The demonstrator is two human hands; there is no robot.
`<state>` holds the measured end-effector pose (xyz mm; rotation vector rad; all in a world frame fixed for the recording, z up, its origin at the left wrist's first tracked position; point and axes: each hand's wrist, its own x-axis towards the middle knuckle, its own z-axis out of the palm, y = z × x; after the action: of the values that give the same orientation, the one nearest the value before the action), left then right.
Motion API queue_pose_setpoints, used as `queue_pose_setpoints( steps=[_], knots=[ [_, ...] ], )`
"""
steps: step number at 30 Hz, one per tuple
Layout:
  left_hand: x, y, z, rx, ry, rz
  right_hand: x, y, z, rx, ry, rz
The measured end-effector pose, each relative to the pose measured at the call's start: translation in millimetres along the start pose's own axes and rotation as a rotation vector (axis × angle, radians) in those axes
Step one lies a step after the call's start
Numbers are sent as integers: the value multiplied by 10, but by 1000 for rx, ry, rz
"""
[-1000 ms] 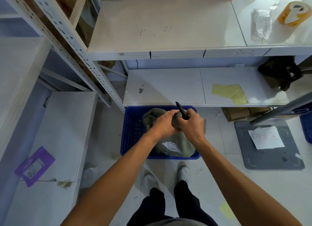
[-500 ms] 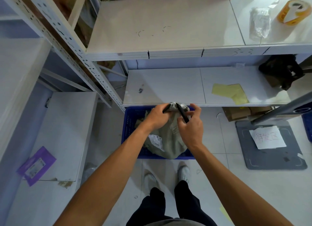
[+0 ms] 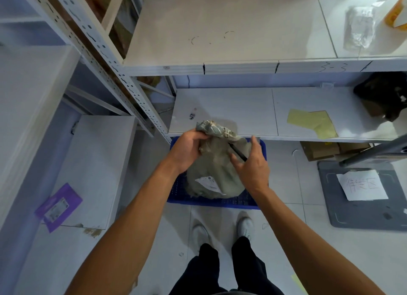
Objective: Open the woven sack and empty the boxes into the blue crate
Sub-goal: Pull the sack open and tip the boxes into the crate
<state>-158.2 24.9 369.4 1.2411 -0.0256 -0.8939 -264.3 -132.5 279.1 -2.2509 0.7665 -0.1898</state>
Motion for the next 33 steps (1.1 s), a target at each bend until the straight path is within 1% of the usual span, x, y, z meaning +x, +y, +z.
queue_pose_setpoints(
  steps=[2, 6, 8, 12, 13, 15, 17, 20, 25, 28, 31, 33],
  knots=[
    [-31, 54, -27, -61, -13, 7, 116, -12, -43, 23, 5, 5],
    [-22, 99, -60, -253, 47, 5, 244, -55, -45, 46, -106, -94],
    [-10, 116, -80, -317, 87, -2, 260, -78, -34, 0, -138, -133],
    [-51, 165, -90, -351, 105, -2, 181, -91, 19, -131, -257, -201],
    [-57, 171, -96, -363, 105, -3, 162, -78, 39, -132, -254, -178],
    [-67, 177, -115, -379, 116, 4, 157, -54, 66, -106, -190, -128],
    [-61, 179, -154, -361, 122, 14, 191, -51, 70, -60, -140, -148],
    [-40, 173, -177, -303, 146, 22, 267, -105, 81, 16, -134, -214],
    [28, 150, -170, -290, 225, 35, 419, -114, 74, 2, -49, -146],
    [37, 170, -139, -239, 249, 68, 426, -35, 51, -1, -54, -118],
    [55, 148, -135, -164, 282, 81, 400, 89, 59, -61, -88, -110],
    [65, 115, -158, -62, 297, 73, 380, 167, 52, -90, -107, -104]
  ],
)
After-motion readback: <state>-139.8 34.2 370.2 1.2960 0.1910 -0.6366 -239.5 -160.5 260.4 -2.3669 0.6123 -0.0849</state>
